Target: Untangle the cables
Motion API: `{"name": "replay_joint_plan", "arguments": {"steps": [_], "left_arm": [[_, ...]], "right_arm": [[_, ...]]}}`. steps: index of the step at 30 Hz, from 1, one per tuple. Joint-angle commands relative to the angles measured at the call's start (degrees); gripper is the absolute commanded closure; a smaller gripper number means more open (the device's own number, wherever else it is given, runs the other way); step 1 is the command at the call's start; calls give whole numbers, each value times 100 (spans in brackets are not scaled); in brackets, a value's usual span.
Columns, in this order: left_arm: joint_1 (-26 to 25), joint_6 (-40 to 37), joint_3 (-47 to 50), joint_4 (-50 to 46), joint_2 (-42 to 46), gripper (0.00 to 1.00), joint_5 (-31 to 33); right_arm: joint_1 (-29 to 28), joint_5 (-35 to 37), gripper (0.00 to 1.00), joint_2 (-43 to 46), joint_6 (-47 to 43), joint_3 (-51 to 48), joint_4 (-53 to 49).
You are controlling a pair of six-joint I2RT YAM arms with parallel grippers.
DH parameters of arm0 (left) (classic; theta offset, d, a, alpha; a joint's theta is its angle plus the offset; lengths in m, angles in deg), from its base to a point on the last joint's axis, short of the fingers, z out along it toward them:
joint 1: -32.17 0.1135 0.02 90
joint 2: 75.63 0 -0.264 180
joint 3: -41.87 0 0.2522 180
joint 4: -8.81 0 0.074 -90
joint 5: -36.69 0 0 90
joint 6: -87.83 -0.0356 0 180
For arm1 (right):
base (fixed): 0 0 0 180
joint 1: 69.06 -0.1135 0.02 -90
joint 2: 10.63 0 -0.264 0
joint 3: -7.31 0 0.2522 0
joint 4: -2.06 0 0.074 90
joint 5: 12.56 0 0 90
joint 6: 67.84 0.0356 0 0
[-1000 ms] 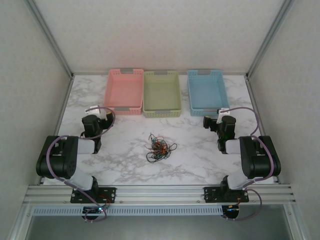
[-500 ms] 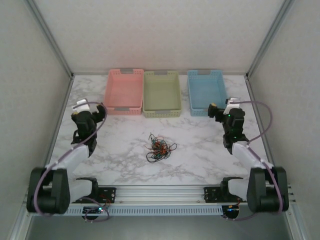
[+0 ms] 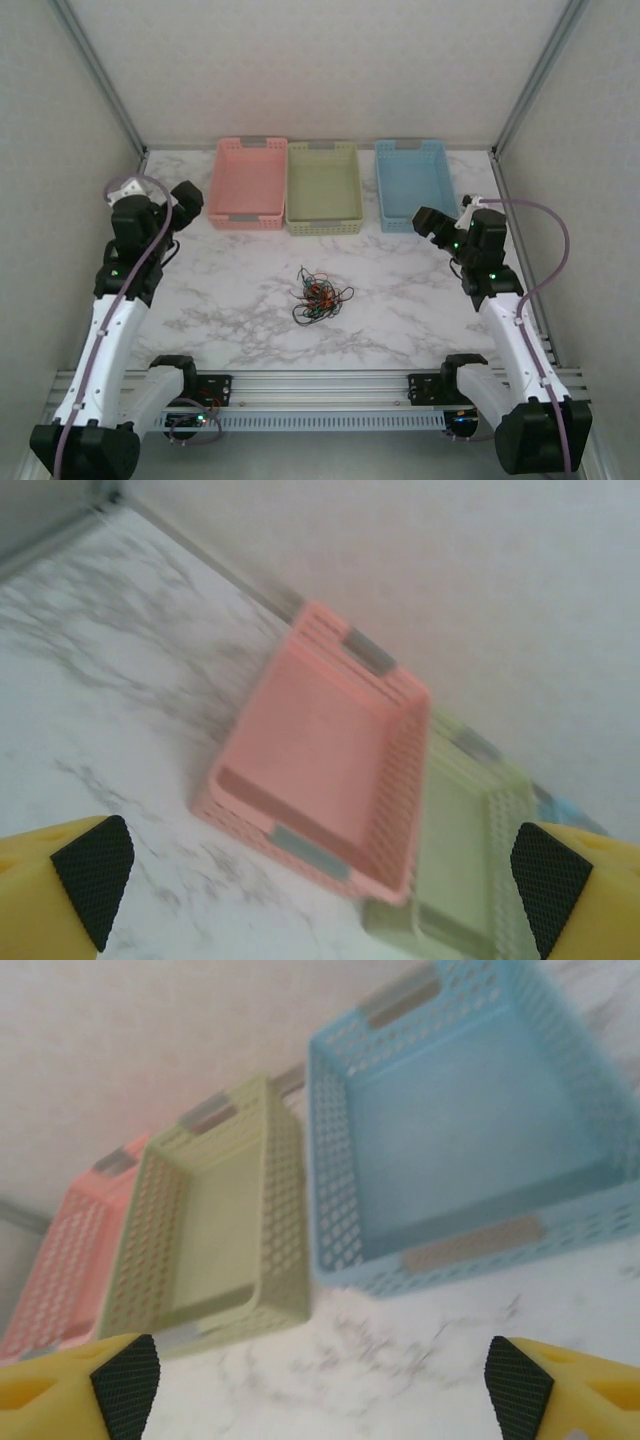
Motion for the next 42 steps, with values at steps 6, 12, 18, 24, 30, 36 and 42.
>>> {"name": "replay_joint_plan", "arguments": {"steps": [6,12,18,24,30,36,42], "left_arm": [[-120,-964,-239,-2635,1004,0,-1381],[-130,-969,256,-2590,1773,0,-1324],[-124,-987,417,-2529,1941,0,-1291],[-118,-977,528,-2429,2237,0,-1196],[-103,-969,547,-2409,2199,0,-1183],[-102,-960,554,-2408,2171,0,-1176],[-99,-958,563,-2410,2193,0,-1148]], "right_arm": [[-1218,-1218,31,-345,40,671,-2034],[-2831,-465,38,-1425,-170,1401,-2325],[-4003,369,52,-3240,-367,2687,-2477],[-4610,864,55,-4736,-675,3725,-2429],[-4661,1198,59,-5648,-830,4459,-2664],[-4687,1353,63,-6189,-856,4863,-2827],[-4752,1498,67,-6266,-838,4845,-2859]]}}
